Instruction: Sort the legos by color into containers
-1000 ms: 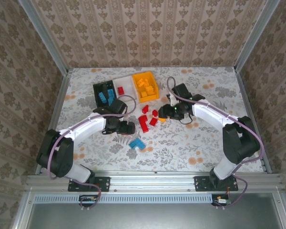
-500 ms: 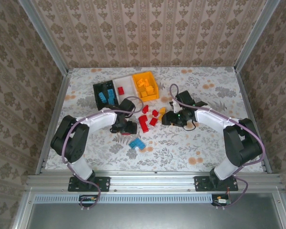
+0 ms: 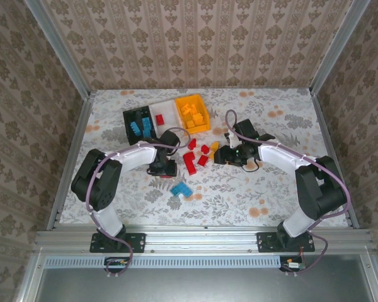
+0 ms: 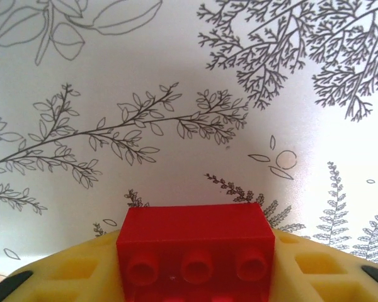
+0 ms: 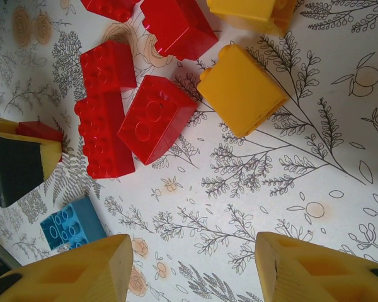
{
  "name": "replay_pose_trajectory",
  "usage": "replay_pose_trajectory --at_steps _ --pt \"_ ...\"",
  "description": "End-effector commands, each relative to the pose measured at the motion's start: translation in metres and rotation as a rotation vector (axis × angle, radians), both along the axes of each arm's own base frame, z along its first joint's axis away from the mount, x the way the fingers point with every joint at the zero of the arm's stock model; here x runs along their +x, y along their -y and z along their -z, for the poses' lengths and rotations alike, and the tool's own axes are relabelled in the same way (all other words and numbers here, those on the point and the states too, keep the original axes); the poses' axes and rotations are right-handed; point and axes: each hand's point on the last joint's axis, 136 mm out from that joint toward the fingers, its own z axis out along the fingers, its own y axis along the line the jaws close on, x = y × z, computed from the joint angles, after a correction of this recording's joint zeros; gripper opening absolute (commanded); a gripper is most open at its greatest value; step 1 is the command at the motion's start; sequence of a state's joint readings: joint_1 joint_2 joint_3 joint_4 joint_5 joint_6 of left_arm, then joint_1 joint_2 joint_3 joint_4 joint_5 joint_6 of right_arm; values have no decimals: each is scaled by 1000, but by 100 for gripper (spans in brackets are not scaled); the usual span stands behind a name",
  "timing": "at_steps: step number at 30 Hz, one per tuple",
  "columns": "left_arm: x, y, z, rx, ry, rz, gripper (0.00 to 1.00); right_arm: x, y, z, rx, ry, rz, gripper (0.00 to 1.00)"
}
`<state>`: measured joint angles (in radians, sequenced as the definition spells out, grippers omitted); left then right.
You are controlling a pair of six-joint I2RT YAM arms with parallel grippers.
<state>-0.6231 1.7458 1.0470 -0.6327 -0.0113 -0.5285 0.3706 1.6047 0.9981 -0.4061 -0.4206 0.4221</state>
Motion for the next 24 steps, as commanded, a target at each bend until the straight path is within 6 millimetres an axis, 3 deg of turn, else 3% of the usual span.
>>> replay_pose_trajectory --at_steps 1,6,12,19,24 --pt "0 5 -9 -21 9 5 45 -1 0 -7 20 15 -8 56" --pt "3 7 -36 -67 54 10 45 -1 1 -6 13 13 -5 56" --pt "29 6 -99 -94 163 37 45 -2 1 -6 18 7 0 56" --pt "86 -7 -150 -84 257 55 45 -8 6 -5 2 10 5 56" --pt "134 -11 -163 -78 287 54 46 -14 10 -2 -8 11 10 57"
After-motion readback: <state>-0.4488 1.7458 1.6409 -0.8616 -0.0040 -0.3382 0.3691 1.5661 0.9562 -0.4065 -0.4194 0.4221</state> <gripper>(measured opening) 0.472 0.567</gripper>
